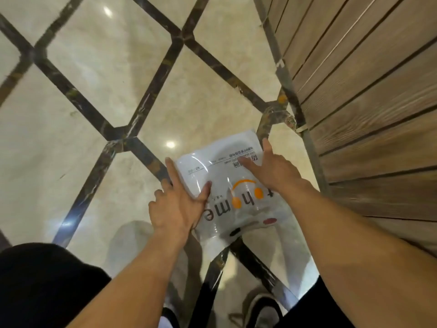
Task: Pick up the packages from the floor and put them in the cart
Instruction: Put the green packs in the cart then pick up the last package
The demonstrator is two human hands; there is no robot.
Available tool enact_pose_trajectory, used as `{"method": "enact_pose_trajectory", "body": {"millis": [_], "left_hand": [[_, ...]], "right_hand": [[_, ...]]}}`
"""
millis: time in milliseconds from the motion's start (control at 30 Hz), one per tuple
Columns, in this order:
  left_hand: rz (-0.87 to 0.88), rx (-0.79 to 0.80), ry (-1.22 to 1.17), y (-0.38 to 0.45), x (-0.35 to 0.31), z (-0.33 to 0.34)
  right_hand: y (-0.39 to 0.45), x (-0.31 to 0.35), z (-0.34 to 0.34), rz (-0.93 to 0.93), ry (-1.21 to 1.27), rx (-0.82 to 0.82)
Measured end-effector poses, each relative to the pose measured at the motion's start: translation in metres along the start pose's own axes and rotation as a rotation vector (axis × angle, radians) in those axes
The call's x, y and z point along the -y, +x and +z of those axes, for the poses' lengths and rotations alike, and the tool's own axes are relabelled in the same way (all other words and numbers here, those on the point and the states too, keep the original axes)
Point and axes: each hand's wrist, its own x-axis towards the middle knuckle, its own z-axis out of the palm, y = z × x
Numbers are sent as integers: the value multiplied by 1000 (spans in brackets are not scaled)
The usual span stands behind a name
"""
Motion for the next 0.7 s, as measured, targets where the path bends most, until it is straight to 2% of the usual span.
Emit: {"method": "enact_pose_trajectory", "body": {"millis": [100, 167, 233, 400, 567, 700], "left_hand": [[-113, 137, -266, -1, 2, 6], [-151, 219, -530, -3, -2, 9], [-164, 216, -703, 0, -8, 10], [-142, 75, -755, 11, -16, 4], [-85, -129, -772, 10, -35, -34], [-13, -216, -789, -8, -49, -101]], "right_hand": [[-2, -4, 6, 82, 229, 65], [-5, -4, 8, 117, 358, 99], [-7, -4, 10, 116, 399, 105], [-6, 0, 9, 83, 428, 76], [-11, 21, -15, -22, 608, -97], [-54, 40, -63, -139, 723, -297]]}}
